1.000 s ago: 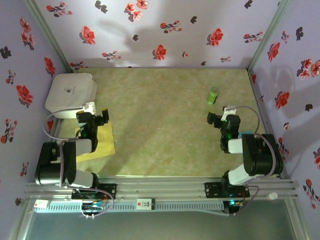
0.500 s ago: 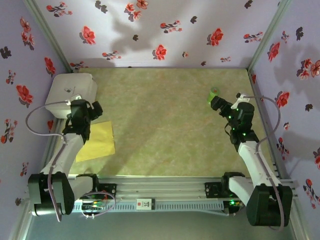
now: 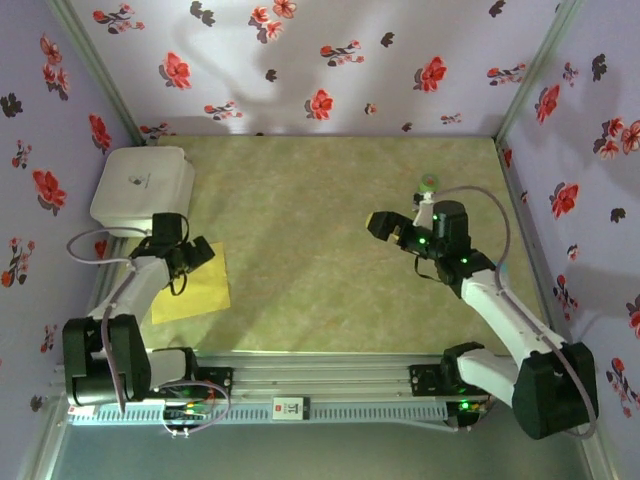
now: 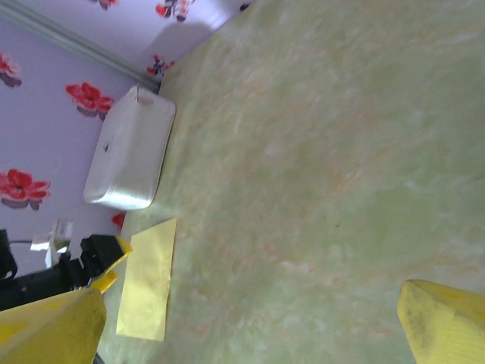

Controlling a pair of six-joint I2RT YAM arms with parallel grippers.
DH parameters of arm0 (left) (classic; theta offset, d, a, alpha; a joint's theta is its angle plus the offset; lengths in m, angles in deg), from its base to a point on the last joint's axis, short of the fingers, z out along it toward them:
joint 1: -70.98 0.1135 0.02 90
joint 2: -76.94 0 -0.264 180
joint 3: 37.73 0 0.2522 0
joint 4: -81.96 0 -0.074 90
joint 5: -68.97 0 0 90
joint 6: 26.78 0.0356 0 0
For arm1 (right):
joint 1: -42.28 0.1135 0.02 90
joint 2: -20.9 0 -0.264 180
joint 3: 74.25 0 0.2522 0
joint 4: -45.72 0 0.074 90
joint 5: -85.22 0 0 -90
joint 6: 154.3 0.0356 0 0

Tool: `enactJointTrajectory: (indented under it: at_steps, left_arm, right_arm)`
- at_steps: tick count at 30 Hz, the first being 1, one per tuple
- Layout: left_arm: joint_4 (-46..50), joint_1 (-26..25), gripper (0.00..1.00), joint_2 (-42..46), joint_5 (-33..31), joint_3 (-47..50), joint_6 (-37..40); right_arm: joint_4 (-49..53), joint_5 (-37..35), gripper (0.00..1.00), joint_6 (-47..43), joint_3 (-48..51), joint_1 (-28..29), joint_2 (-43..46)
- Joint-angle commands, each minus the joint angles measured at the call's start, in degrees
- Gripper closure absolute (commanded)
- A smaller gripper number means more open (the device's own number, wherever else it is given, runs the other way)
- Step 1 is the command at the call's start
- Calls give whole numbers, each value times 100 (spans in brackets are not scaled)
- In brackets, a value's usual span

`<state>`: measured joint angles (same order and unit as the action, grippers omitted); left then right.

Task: Fold a paper plane with a square sheet of paper (pick it up from the middle)
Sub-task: Move the square sheet of paper to the center of the table.

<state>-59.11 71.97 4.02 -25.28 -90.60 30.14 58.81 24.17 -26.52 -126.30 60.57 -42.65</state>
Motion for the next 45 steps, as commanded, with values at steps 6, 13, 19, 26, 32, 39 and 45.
enactJointTrajectory:
  at_steps: [6, 13, 19, 26, 32, 39, 45]
  left_arm:
    - [150, 36, 0, -462, 174, -94, 13]
    - [138, 32, 0, -837, 459, -109, -53]
    - [105, 8, 0, -1003, 932, -81, -185]
    - [16, -650, 0, -1105, 1260, -171, -376]
    - [-373, -1846, 0, -1337, 1256, -309, -1376]
    - [-795, -3072, 0, -1797, 983, -895, -2490]
    - [-757, -3973, 0, -2156, 346, -1598, -3280]
  right_arm:
    - [238, -170, 1, 118, -249, 449, -353]
    - [311, -352, 1, 122, -232, 510, -300]
    - [396, -588, 1, 99, -148, 513, -143]
    - [500, -1026, 1, 160, 15, 514, 65]
    - [644, -1382, 1, 226, 102, 512, 237]
    - [923, -1588, 1, 188, 110, 510, 360]
    - [1119, -1865, 1, 212, 190, 510, 534]
